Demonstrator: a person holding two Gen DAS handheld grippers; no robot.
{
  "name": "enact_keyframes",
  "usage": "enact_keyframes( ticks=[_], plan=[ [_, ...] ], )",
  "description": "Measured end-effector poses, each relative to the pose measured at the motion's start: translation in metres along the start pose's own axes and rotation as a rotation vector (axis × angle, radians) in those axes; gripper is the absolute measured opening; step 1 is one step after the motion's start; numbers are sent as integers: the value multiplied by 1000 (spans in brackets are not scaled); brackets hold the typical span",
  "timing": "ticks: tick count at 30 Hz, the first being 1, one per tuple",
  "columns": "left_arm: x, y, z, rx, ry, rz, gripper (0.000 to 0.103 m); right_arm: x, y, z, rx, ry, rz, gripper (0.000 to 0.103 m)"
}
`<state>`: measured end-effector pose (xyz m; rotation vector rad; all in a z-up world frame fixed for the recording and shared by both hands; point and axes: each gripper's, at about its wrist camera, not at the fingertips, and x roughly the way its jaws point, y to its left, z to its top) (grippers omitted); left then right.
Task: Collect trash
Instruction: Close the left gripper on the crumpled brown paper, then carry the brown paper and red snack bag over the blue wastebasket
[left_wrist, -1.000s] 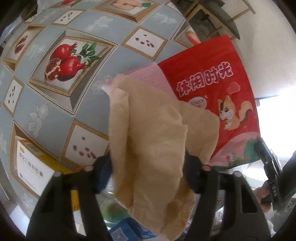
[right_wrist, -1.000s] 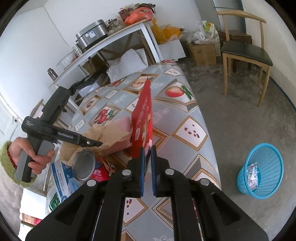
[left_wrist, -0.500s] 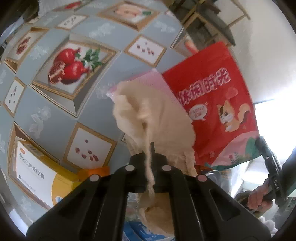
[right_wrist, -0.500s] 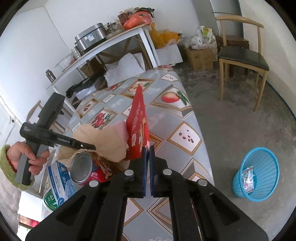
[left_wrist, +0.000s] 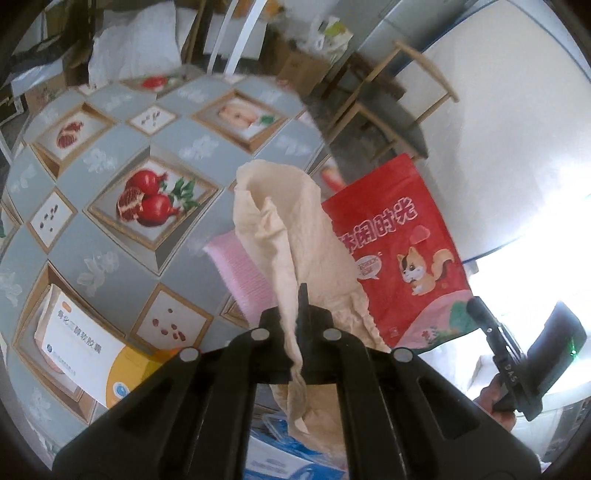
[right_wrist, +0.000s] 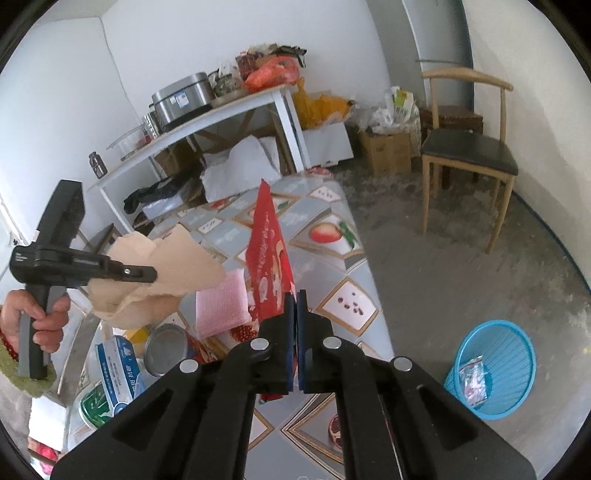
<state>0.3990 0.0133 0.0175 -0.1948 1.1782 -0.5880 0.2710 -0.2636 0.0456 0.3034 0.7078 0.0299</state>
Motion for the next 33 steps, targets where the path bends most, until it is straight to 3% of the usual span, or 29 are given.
enact_keyframes(
  ticks=[7, 16, 28, 33],
  plan=[
    [-24, -36, -5, 35, -69, -40, 0, -35, -10, 3, 5, -67, -30, 1],
    [-16, -103, -20, 116, -57, -74, 0, -82, -54, -5, 73, -135, -94, 1],
    [95, -254, -50, 291, 116, -132, 0, -151, -191, -56, 283, -159, -334, 1],
    [173, -312, -65, 330, 231, -115, 0, -149, -252, -87, 395, -106, -389, 1]
  ],
)
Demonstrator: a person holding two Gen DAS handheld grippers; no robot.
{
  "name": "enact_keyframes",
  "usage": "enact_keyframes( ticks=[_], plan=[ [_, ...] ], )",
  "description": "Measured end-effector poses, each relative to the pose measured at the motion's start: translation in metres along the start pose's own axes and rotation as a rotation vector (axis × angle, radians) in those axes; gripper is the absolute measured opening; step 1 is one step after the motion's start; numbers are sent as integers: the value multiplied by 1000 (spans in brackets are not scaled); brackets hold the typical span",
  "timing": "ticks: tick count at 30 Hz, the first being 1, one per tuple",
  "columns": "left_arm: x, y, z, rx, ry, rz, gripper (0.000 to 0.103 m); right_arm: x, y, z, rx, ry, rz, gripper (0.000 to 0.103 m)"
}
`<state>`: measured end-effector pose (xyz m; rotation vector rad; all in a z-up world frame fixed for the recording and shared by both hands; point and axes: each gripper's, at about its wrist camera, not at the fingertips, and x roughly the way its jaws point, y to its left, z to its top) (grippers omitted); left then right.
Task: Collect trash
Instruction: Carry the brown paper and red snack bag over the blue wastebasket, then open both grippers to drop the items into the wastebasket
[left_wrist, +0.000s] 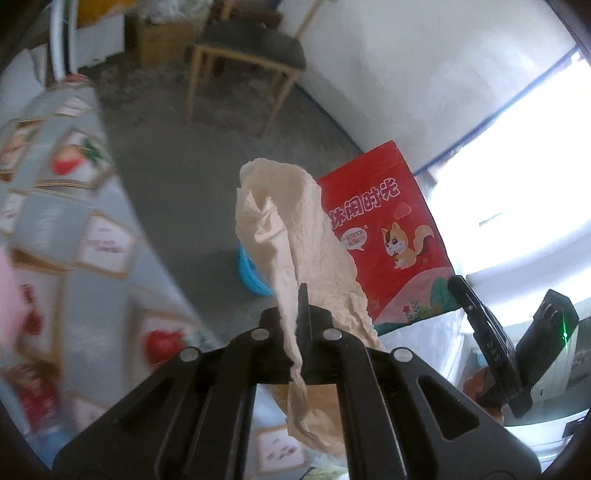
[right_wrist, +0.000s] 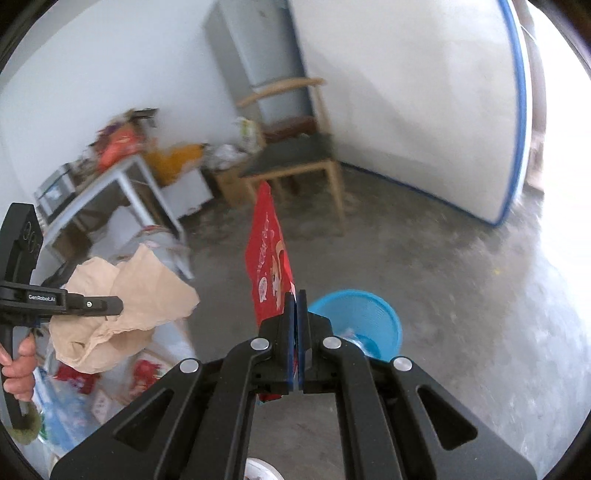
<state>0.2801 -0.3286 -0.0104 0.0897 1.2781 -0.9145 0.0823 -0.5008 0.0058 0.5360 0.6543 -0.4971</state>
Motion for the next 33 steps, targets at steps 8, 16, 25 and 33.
enact_keyframes(
  ticks=[8, 16, 25, 33],
  plan=[
    [132, -36, 25, -6, 194, 57, 0, 79, -67, -17, 96, 150, -63, 1],
    [214, -43, 54, -44, 275, 110, 3, 168, -99, -13, 196, 252, -96, 2],
    [210, -36, 58, -63, 219, 80, 67, 242, -139, -40, 267, 351, -182, 38],
    [158, -50, 52, 32, 116, 92, 70, 203, -153, -64, 296, 329, -195, 41]
  ],
)
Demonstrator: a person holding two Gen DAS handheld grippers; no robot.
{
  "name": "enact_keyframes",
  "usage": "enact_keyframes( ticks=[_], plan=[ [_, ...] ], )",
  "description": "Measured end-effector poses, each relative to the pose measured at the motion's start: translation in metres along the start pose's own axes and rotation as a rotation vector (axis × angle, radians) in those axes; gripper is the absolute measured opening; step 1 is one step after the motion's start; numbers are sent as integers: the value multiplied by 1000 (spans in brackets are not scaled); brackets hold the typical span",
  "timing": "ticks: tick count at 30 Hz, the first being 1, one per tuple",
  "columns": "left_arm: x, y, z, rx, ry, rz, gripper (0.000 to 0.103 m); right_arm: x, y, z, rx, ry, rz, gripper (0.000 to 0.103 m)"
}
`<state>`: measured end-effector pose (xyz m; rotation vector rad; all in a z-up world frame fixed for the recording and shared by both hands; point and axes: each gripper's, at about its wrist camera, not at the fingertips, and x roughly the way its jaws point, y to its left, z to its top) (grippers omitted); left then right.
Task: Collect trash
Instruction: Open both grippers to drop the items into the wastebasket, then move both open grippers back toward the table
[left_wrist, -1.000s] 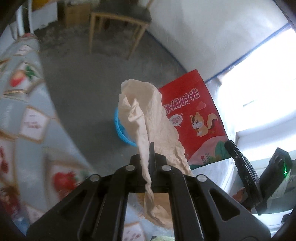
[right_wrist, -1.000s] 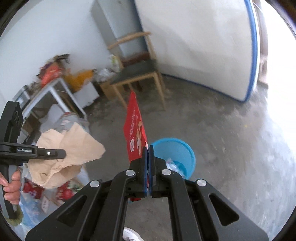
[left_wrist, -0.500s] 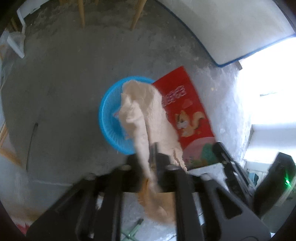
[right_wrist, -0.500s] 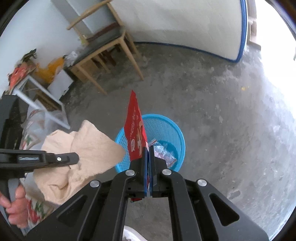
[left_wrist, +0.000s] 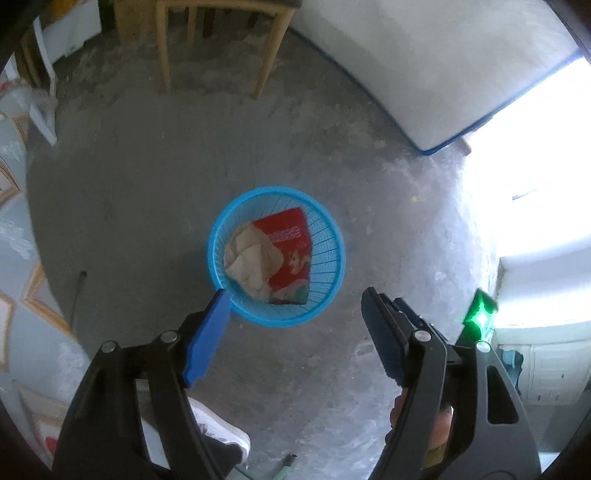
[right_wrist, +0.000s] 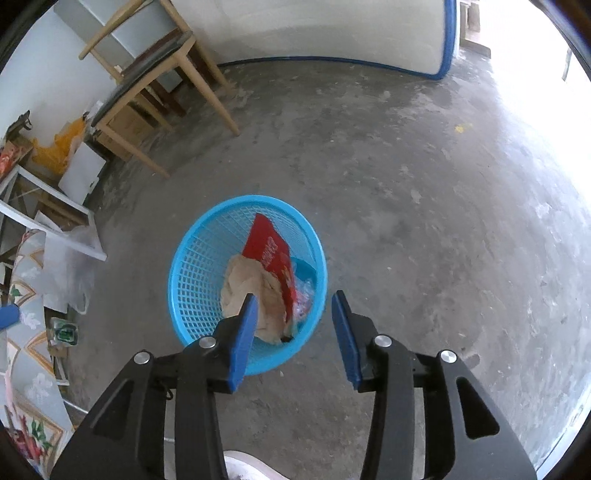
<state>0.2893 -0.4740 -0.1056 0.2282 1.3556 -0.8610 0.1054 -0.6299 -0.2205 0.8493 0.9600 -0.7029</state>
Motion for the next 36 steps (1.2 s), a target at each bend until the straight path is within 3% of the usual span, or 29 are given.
enact_keyframes(
  ticks=[5, 12, 15, 18, 22, 30, 32, 36],
  plan=[
    [-69, -15, -27, 78, -141, -29, 76, -43, -4, -18, -50, -36, -5, 46],
    [-149, -16, -101, 93, -270, -108, 78, -122, 8, -42, -103, -114, -25, 80],
    [-174, -1, -139, 57, -316, -147, 84, -143, 23, -52, -133, -81, -27, 84],
    [-194, 18, -173, 35, -330, -171, 84, -169, 54, -65, -218, -105, -47, 92],
    [-227, 41, -219, 13, -413, -84, 90, -204, 105, -87, -353, -195, -53, 96],
    [-300, 112, -321, -134, -644, 109, 95, -257, 228, -151, -774, -376, -11, 96],
    [-314, 127, -345, -171, -698, 143, 95, -269, 251, -169, -863, -397, 67, 96],
    [-332, 163, -399, -304, -780, 203, 95, -284, 280, -198, -938, -346, 301, 96]
  ],
)
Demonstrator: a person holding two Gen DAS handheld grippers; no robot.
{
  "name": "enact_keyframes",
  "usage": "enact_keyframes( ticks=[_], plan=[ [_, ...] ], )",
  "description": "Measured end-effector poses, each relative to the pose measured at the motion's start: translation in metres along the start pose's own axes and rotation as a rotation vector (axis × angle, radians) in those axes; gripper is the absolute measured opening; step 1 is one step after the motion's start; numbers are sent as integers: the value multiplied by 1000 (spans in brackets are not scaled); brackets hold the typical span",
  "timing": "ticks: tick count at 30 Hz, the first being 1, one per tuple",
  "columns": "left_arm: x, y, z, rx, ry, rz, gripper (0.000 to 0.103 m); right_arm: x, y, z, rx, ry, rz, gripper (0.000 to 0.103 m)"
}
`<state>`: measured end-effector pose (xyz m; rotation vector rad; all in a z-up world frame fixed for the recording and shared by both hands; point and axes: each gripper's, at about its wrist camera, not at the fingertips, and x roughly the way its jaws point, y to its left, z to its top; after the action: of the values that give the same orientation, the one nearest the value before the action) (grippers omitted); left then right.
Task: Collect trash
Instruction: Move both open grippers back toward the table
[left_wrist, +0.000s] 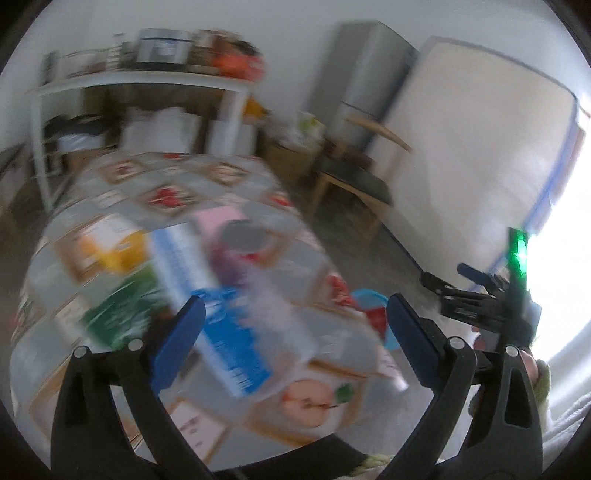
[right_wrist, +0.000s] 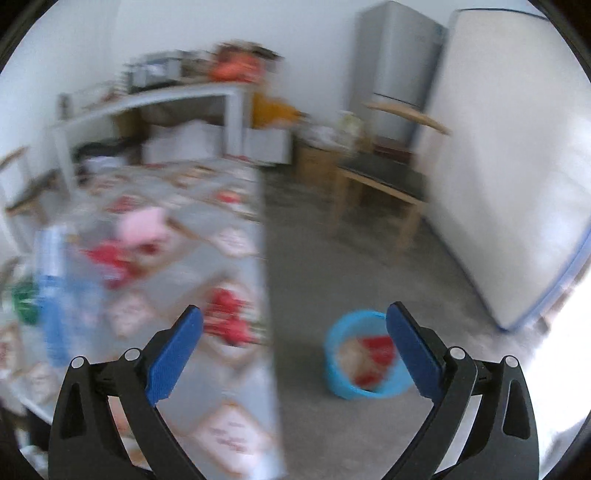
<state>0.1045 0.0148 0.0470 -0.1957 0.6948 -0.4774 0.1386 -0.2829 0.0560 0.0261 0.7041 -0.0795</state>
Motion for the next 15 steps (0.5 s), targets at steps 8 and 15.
enact_keyframes(
  ticks=[8, 15],
  plan=[
    [-33, 95, -2, -207, -76, 73, 95, -8, 86, 20, -98, -38, 245, 96],
    [-1, 182, 53, -390, -24, 161, 95, -10, 115, 34, -111, -37, 285, 96]
  ],
)
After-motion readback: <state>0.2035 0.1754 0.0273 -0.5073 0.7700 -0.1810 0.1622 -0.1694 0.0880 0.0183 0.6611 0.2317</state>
